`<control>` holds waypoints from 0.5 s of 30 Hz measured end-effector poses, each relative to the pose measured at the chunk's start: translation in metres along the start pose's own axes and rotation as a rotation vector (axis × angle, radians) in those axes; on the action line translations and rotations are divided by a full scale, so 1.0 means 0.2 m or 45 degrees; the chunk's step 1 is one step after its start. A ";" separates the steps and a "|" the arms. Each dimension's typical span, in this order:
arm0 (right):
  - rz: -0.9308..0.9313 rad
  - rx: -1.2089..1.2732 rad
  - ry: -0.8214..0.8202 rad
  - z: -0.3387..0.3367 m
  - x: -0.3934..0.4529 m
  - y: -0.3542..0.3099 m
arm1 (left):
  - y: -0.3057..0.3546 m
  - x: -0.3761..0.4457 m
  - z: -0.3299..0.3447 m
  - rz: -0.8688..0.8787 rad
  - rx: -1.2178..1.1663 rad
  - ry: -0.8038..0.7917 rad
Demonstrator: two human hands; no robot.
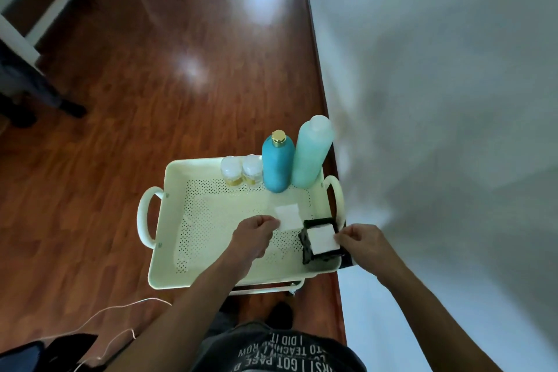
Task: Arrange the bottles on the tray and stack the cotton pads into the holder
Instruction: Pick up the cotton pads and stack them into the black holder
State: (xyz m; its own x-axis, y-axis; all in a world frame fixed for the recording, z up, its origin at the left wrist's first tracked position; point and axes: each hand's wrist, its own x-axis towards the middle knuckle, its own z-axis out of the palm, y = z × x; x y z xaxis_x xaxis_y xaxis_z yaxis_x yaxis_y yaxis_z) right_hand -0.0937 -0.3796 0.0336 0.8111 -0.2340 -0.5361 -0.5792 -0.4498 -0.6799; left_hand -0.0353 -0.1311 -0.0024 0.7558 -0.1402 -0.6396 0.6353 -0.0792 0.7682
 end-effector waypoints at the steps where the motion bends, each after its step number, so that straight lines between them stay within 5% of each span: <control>1: -0.005 -0.009 0.005 0.00 0.00 0.01 | 0.00 -0.01 0.01 -0.007 -0.006 -0.016; 15: -0.109 -0.184 0.255 0.08 -0.04 0.06 | -0.03 -0.10 0.16 -0.100 -0.022 -0.165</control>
State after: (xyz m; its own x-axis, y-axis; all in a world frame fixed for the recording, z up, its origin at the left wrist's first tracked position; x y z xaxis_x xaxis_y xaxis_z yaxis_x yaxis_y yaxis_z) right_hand -0.1073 -0.3700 0.0221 0.8649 -0.3493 -0.3604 -0.5018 -0.5903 -0.6322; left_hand -0.0585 -0.1595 0.0067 0.6775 -0.2607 -0.6878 0.6952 -0.0784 0.7146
